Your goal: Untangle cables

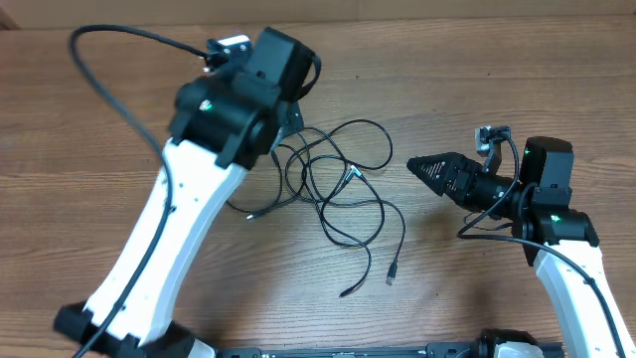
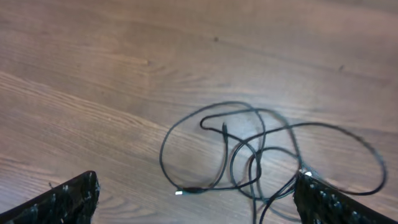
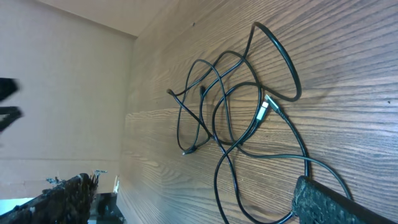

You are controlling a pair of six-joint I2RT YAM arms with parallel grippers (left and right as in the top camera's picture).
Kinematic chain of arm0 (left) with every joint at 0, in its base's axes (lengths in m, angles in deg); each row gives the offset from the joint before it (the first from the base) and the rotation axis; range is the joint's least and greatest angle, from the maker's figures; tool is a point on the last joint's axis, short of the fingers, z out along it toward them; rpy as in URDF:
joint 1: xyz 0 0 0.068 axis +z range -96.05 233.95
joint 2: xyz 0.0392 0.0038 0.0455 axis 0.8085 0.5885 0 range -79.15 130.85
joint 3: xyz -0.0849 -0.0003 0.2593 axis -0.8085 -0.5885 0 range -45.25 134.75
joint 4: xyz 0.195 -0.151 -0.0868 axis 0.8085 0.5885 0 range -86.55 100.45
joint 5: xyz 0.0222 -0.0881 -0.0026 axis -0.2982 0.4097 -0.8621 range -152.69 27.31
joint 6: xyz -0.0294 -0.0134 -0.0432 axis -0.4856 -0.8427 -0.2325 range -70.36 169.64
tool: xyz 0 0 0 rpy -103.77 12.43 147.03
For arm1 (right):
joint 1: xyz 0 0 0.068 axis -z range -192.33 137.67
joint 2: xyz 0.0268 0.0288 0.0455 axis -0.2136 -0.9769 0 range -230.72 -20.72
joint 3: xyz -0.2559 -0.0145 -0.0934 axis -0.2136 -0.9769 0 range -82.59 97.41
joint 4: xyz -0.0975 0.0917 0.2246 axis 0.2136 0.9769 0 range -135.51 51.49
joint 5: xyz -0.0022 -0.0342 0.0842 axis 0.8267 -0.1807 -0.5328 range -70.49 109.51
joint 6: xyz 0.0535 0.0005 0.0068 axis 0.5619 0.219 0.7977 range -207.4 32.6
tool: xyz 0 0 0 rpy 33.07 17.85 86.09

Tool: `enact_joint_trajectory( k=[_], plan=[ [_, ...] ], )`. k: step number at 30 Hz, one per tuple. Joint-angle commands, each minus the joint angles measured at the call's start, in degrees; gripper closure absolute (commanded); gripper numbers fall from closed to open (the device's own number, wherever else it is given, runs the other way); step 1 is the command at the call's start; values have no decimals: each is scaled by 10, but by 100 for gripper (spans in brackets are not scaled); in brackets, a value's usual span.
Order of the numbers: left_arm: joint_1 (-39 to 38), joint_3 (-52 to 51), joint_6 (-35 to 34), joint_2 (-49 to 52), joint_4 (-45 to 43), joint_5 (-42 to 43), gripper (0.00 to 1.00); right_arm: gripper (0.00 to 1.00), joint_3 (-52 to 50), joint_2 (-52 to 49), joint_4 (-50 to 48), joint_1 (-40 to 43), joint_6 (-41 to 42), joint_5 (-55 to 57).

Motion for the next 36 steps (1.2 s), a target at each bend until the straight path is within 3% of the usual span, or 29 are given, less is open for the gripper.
enact_joint_trajectory(
  k=[1,10,19,22,31,36],
  plan=[
    [3,-6,3,49,0,35,0,0,4,6,4,4,-5,16],
    [3,-6,3,149,5,85,0,0,4,5,26,4,-18,39],
    [10,-5,5,163,7,105,0,0,4,1,27,3,-36,46],
    [34,-3,26,154,7,137,0,0,4,1,26,-14,-82,53],
    [146,-1,70,101,9,157,0,0,53,-43,26,-130,-86,201],
    [193,-1,95,95,20,156,0,0,107,-111,14,-182,-93,207]
  ],
)
